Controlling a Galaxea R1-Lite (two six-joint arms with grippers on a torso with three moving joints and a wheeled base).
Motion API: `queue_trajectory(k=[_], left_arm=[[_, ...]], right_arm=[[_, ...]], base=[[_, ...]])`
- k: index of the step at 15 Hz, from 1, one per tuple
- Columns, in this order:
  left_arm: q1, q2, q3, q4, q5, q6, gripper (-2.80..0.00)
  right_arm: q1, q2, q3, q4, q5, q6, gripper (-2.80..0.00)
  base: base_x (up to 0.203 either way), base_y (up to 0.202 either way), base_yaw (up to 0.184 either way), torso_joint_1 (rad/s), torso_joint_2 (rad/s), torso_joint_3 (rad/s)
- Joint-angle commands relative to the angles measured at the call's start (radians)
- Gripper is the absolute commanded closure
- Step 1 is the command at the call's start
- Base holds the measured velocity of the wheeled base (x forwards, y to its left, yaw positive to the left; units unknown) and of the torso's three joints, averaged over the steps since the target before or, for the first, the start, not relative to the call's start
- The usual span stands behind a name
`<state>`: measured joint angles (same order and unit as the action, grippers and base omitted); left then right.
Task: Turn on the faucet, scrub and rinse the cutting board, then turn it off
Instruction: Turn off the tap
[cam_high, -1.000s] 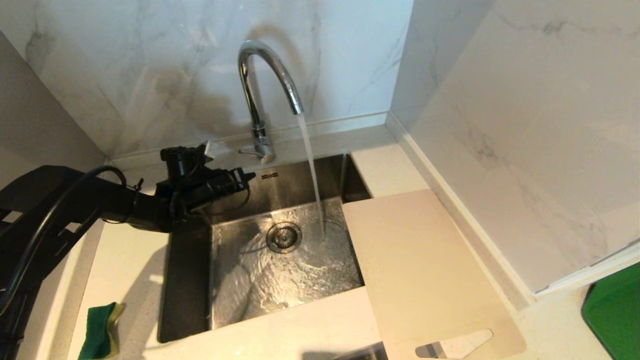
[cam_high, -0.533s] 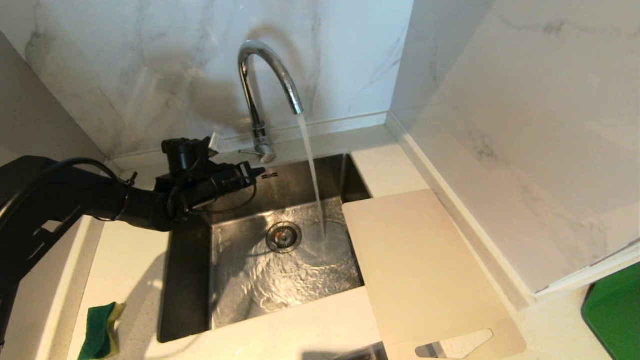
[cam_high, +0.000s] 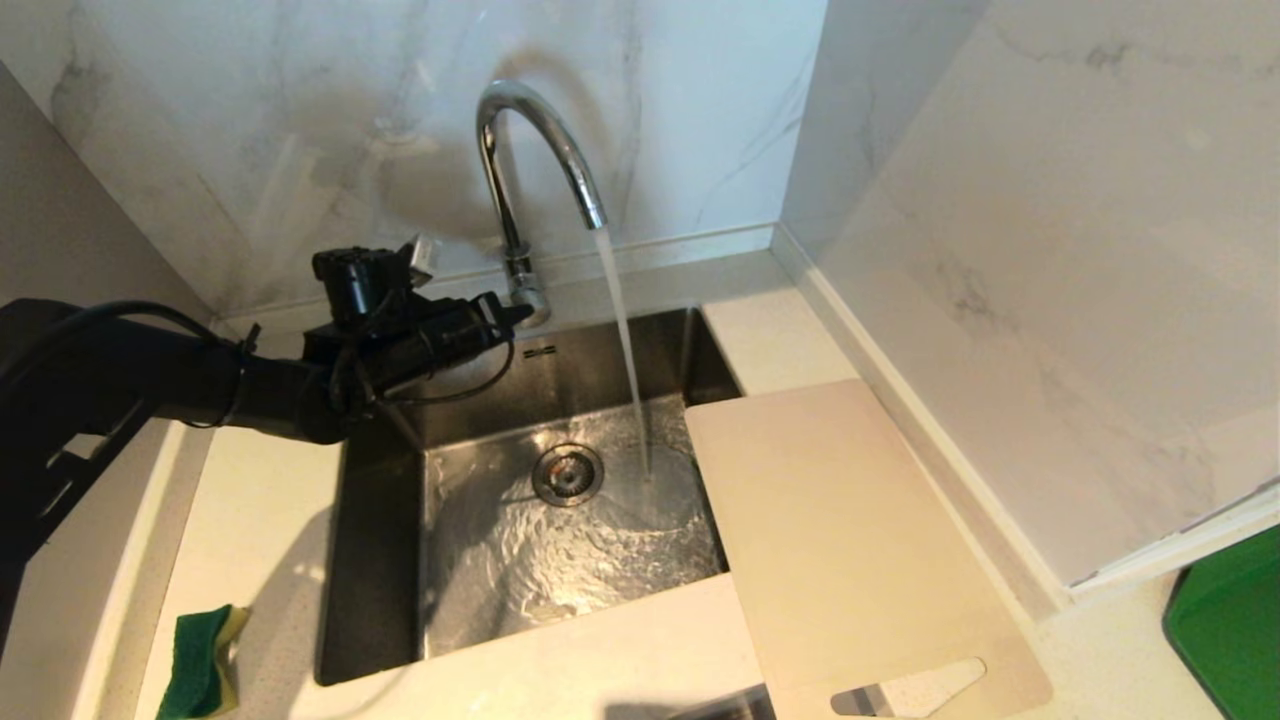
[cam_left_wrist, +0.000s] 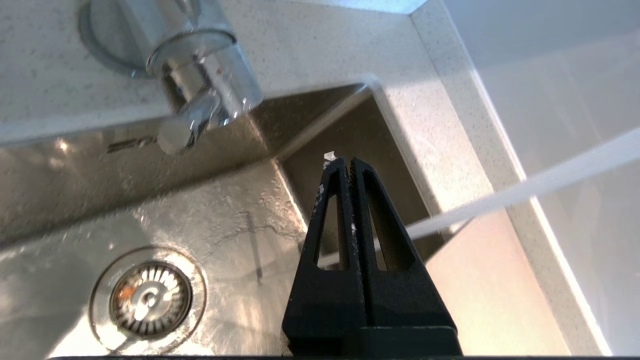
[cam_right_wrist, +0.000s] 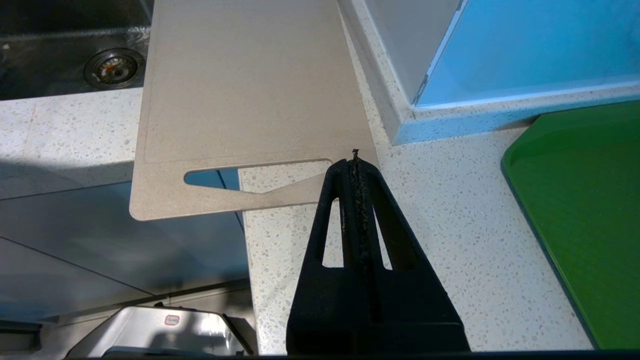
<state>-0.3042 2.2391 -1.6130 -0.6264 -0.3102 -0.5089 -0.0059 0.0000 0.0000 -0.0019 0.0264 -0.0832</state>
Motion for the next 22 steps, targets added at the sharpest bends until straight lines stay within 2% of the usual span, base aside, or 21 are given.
queue_trajectory(k=[1, 6, 18, 22], left_arm=[[0.002, 0.049, -0.040, -0.003, -0.001, -0.003, 0.00], [0.006, 0.085, -0.095, 0.007, -0.001, -0.005, 0.00], [0.056, 0.137, -0.261, 0.102, 0.000, -0.115, 0.00], [0.066, 0.143, -0.289, 0.103, 0.000, -0.120, 0.00]], right_arm=[[0.000, -0.002, 0.002, -0.001, 0.001, -0.001, 0.00], [0.000, -0.002, 0.000, 0.000, 0.001, -0.001, 0.00], [0.000, -0.002, 0.000, -0.001, 0.001, -0.001, 0.00], [0.000, -0.002, 0.001, 0.000, 0.001, -0.001, 0.00]], base=[[0.000, 0.000, 0.000, 0.000, 0.00, 0.000], [0.000, 0.000, 0.000, 0.000, 0.00, 0.000], [0.000, 0.000, 0.000, 0.000, 0.00, 0.000], [0.000, 0.000, 0.000, 0.000, 0.00, 0.000]])
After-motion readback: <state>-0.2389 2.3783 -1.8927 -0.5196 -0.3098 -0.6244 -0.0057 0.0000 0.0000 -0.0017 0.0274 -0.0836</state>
